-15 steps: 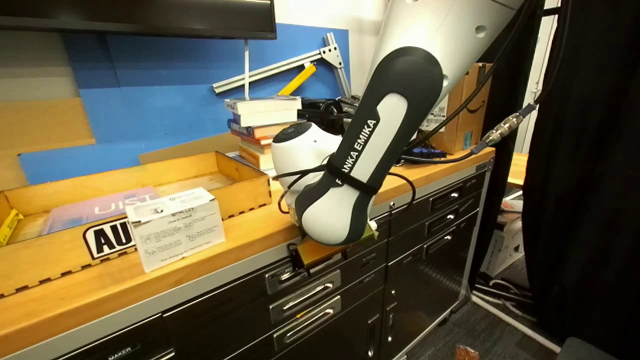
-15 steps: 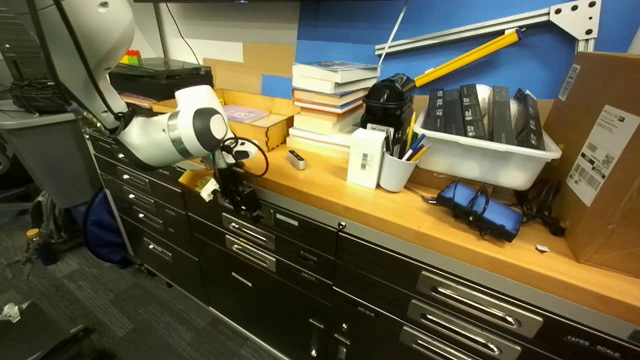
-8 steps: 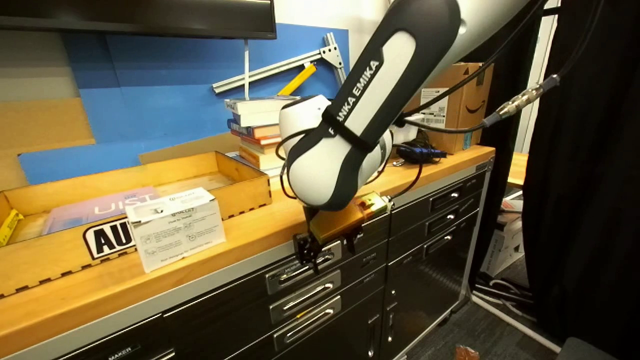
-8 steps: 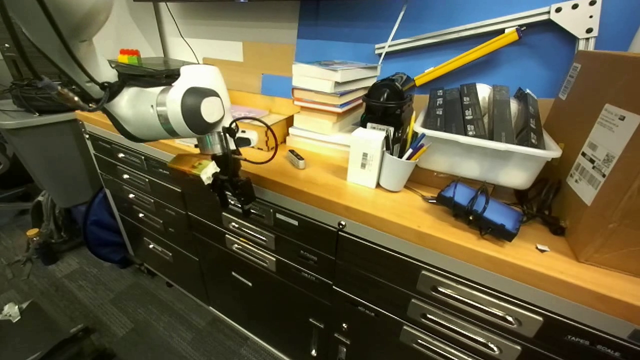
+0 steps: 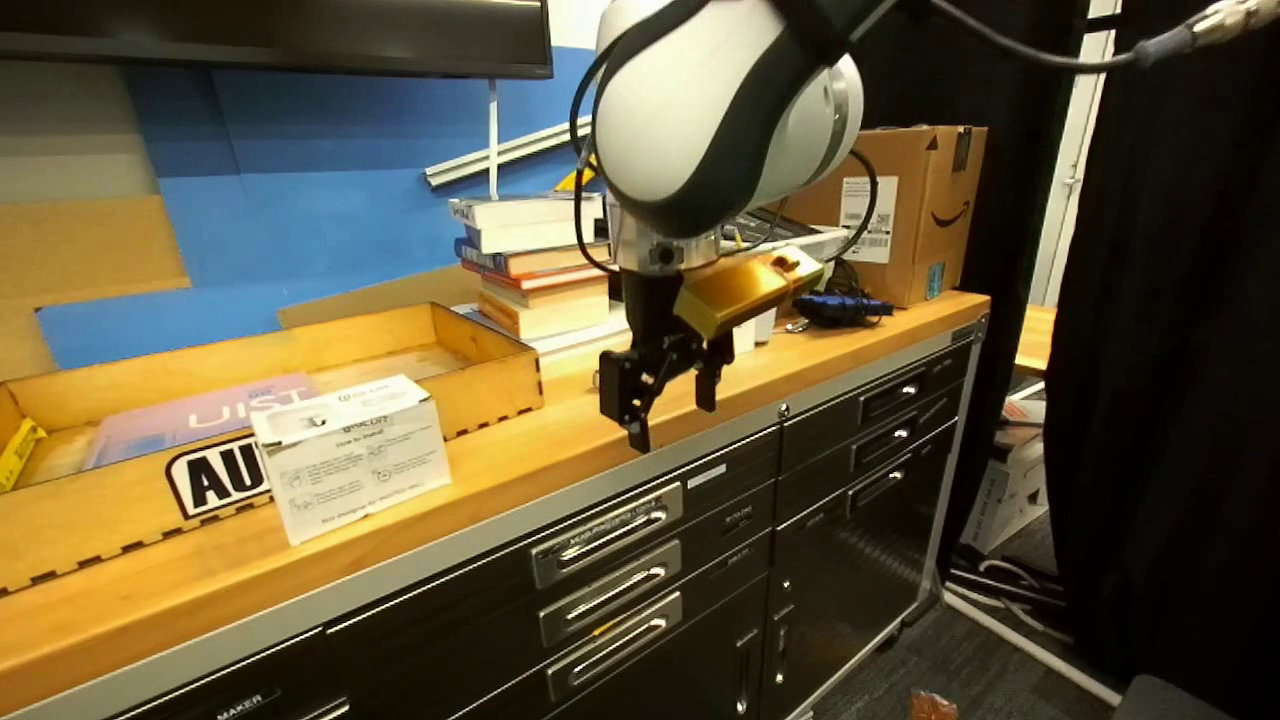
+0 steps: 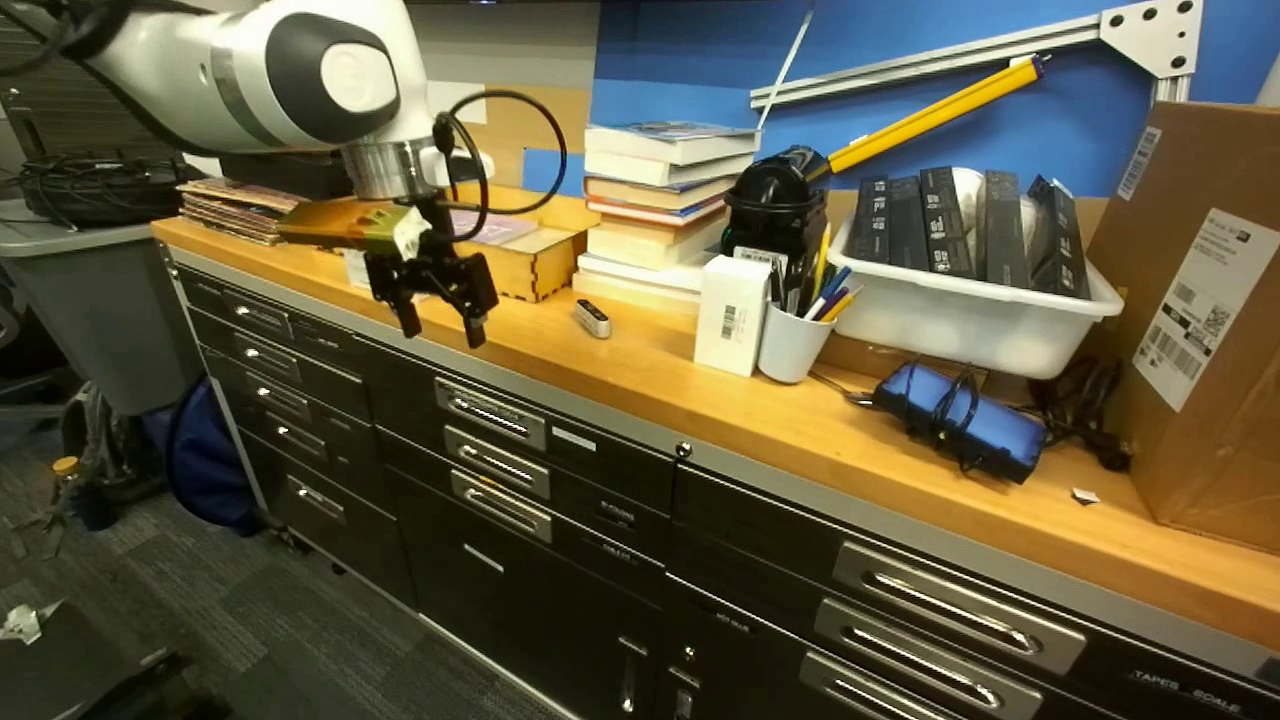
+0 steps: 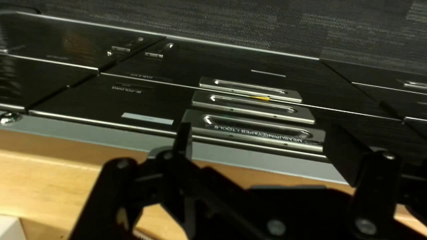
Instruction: Put the blue block inside the open drawer then close the drawer
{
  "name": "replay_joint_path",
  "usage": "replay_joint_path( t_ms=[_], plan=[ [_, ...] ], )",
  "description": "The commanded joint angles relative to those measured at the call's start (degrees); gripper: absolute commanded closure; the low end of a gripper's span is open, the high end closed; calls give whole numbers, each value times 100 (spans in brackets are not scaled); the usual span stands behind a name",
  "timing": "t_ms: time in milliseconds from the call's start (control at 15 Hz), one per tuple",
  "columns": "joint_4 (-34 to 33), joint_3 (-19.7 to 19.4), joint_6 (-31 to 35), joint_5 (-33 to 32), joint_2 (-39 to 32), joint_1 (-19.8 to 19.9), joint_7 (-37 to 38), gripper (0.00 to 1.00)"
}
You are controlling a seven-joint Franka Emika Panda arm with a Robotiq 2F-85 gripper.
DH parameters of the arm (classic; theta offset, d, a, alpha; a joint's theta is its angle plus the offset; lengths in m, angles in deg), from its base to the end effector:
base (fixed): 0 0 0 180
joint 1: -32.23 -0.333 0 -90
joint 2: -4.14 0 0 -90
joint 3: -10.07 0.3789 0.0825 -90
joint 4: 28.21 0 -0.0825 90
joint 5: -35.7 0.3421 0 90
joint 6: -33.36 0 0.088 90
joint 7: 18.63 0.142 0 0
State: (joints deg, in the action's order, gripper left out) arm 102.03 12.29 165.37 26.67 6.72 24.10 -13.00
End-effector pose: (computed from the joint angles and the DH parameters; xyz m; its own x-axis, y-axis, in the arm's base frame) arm 0.4788 0.0802 0.4371 0.9791 0.1867 0.0811 0.1765 -0.9771 0.1186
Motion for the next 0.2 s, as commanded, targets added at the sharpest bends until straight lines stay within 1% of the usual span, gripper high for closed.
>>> replay_joint_path(
  t_ms=[0,133],
  plan=[
    [-3,139,-48,134,171,121,-122,0],
    [11,155,-94,163,288,123,-148,0]
  ],
)
